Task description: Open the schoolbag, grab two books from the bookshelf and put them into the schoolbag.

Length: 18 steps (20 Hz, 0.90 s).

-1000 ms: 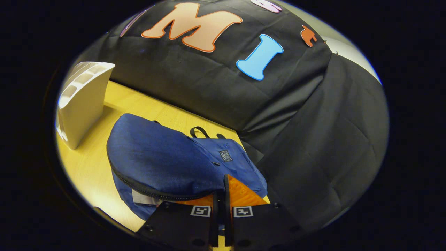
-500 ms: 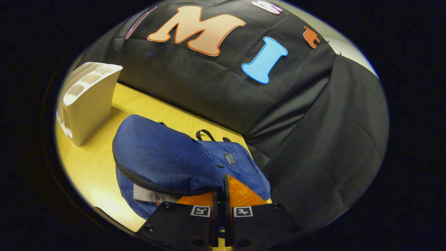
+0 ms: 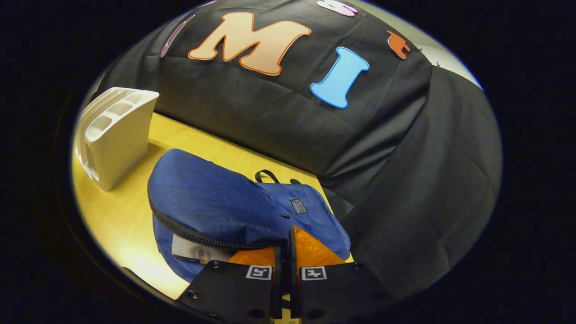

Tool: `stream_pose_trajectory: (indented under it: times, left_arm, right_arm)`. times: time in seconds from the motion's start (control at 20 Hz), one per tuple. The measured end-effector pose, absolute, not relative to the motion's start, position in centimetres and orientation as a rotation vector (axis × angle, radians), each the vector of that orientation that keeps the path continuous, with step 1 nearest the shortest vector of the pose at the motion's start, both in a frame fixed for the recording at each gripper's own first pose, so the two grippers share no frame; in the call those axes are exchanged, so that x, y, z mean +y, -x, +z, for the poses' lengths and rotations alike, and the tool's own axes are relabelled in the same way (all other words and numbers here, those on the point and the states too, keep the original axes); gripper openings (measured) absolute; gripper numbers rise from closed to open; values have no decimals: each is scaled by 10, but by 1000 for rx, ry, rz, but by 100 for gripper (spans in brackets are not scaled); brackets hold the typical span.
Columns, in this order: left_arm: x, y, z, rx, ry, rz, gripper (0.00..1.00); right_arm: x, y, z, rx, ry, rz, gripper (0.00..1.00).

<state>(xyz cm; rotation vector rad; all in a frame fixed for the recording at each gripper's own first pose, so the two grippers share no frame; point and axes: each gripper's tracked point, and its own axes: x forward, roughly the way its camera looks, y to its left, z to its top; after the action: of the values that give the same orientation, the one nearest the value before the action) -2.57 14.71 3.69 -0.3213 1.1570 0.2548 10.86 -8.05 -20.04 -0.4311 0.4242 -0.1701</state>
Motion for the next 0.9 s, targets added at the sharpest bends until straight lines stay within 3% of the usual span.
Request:
stream_pose_trajectory:
  times: [0.55, 0.9]
  left_arm:
    - [-12, -45, -2, 1120, 459, -83, 40]
    - [-78, -108, -54, 1010, 512, -157, 40]
  right_arm:
    - [-83, -105, -197, 424, 370, -120, 12]
    - [-89, -113, -188, 405, 309, -108, 10]
